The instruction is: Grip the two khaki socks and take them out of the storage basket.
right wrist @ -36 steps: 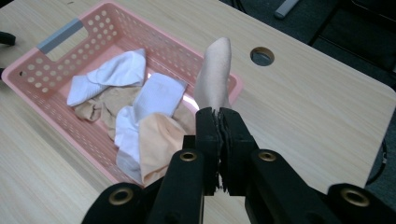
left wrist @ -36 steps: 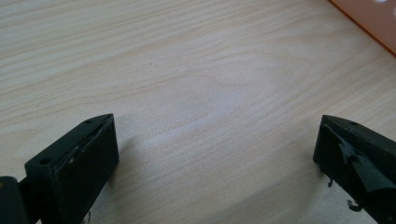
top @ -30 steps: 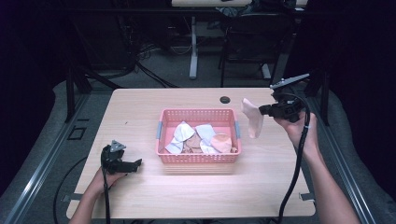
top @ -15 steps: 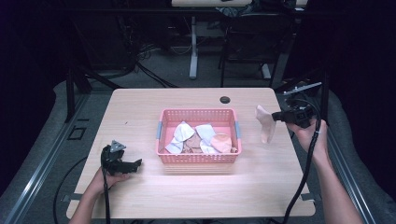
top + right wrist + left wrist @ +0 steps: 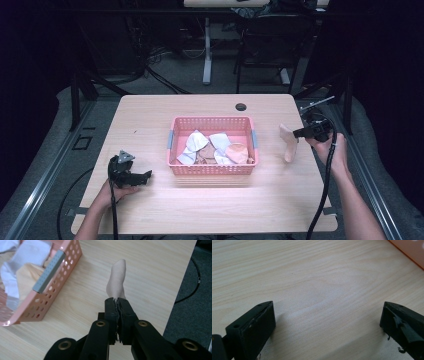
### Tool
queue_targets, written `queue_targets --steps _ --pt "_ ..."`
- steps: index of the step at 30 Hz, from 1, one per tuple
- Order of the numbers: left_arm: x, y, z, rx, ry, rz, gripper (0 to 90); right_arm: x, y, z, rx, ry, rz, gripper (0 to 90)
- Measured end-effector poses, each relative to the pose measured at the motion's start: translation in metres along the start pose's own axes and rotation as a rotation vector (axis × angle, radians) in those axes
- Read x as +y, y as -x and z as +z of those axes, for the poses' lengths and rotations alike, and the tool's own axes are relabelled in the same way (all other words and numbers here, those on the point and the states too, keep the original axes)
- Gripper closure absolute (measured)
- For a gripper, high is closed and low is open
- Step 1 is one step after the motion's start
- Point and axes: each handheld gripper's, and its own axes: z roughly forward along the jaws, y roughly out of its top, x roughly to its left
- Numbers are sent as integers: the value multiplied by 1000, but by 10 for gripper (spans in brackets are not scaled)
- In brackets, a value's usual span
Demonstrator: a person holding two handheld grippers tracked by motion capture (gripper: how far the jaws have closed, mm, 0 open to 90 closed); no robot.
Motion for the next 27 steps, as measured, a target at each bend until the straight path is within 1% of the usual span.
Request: queue_targets --steps 1,3,4,5,7,8,9,10,12,13,14,17,18,19,21,22,23,25,26,27 --pt "0 0 0 0 0 -1 0 -1 0 5 -6 -9 -4 867" --pt "0 0 0 0 0 0 0 -2 0 13 3 -39 -5 867" --pt "0 0 0 0 0 0 0 -2 0 18 0 -66 -7 867" --pt "0 0 0 0 1 -3 0 -3 0 22 1 -80 -7 867" --pt "0 0 0 0 0 0 0 -5 0 29 -11 -104 -6 867" --pt "0 0 0 0 0 -1 0 -6 0 32 -2 -116 -8 867" --pt "0 0 0 0 0 0 0 -7 0 35 -14 -125 -8 866" --pt "0 0 0 0 0 0 0 -7 1 38 -6 -138 -9 866" --pt "0 0 0 0 0 0 0 -8 3 41 3 -152 -3 864" --pt "0 0 0 0 0 0 0 -8 2 41 8 -148 6 863" --pt "0 0 0 0 -1 -1 0 -8 3 41 12 -153 4 861" --pt "0 0 0 0 0 -1 0 -8 1 41 9 -149 4 844" --pt "0 0 0 0 0 0 0 -8 1 41 18 -143 -5 767" --pt "0 0 0 0 0 0 0 -8 0 40 29 -134 1 731" --pt "0 0 0 0 0 0 0 -7 0 39 25 -133 -11 660" --pt "0 0 0 0 0 0 0 -7 0 38 31 -132 -16 612" --pt "0 0 0 0 0 0 0 -7 0 37 34 -117 -21 558" --pt "0 0 0 0 0 0 0 -7 -1 35 40 -107 -15 471" --pt "0 0 0 0 0 0 0 -7 -1 35 40 -107 -15 471" --pt "0 0 0 0 0 0 0 -7 -1 32 60 -81 -10 393"
